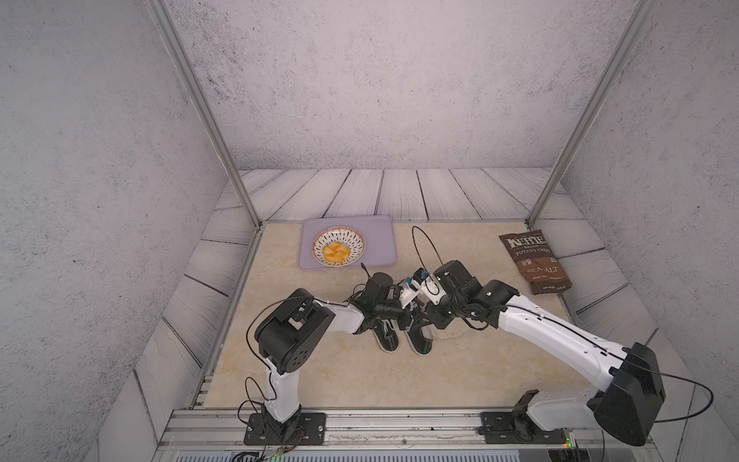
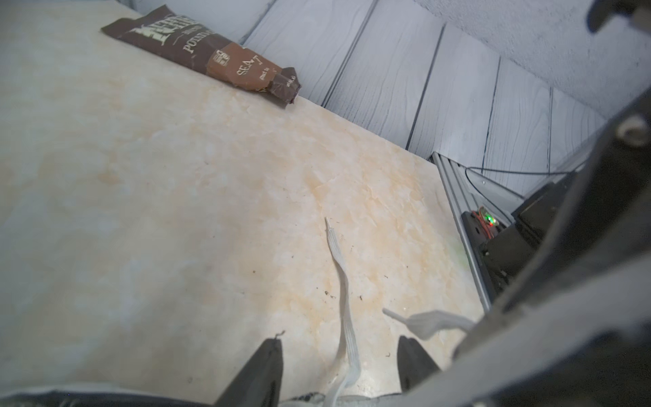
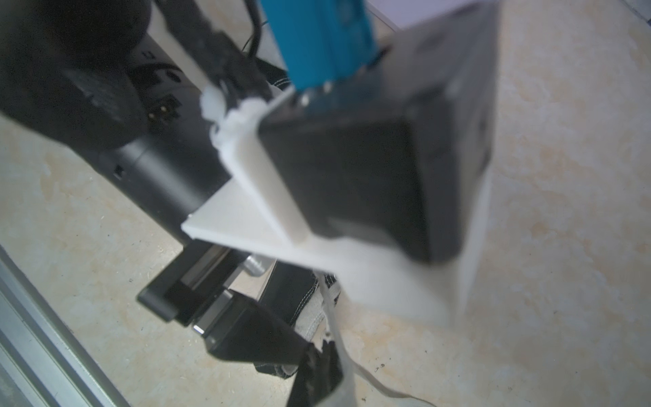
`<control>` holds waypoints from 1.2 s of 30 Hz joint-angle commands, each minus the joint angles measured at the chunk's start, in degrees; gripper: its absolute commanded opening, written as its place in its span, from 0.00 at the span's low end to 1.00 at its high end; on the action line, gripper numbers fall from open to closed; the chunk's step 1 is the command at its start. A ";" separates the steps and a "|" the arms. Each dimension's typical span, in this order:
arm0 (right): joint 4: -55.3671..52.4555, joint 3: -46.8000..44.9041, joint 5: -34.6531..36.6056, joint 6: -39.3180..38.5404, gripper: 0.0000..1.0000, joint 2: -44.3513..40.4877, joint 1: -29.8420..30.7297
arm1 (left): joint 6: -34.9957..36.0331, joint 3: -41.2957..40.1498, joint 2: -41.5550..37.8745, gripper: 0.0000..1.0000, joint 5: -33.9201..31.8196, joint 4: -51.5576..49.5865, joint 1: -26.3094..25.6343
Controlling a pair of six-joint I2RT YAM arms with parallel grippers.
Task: Tie the shoes
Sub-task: Cross the shoelace with the shoelace.
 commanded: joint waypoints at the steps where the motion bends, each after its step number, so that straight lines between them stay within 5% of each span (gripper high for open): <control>1: 0.05 2.25 4.25 -0.89 0.00 2.09 -0.75 | 0.62 0.06 0.13 0.41 3.34 -3.76 -0.24; 11: 6.70 4.49 13.22 3.31 0.00 9.04 -4.40 | -2.40 -3.23 -3.10 0.03 -0.21 -3.28 1.76; 15: 11.03 5.02 13.08 6.19 0.02 13.78 -7.19 | -5.70 -2.42 -2.27 0.00 -3.22 -3.73 3.38; 20: 14.27 6.57 13.99 13.70 0.30 21.44 -10.50 | -7.36 2.57 -0.12 0.00 -4.47 -11.20 5.10; 25: 14.00 5.23 14.38 24.75 0.72 22.15 -15.34 | -2.48 6.63 0.17 0.00 -5.50 -22.31 5.31; 28: 10.63 4.99 15.86 29.64 0.80 21.89 -18.12 | 0.98 9.59 0.63 0.00 -5.50 -29.58 5.30; 33: -3.38 6.33 19.61 40.12 0.79 21.38 -20.29 | 5.09 13.33 1.07 0.00 -5.00 -37.75 5.30; 36: -11.17 5.46 16.01 48.78 0.77 19.84 -19.99 | 7.02 13.94 0.51 0.00 -4.46 -39.79 5.30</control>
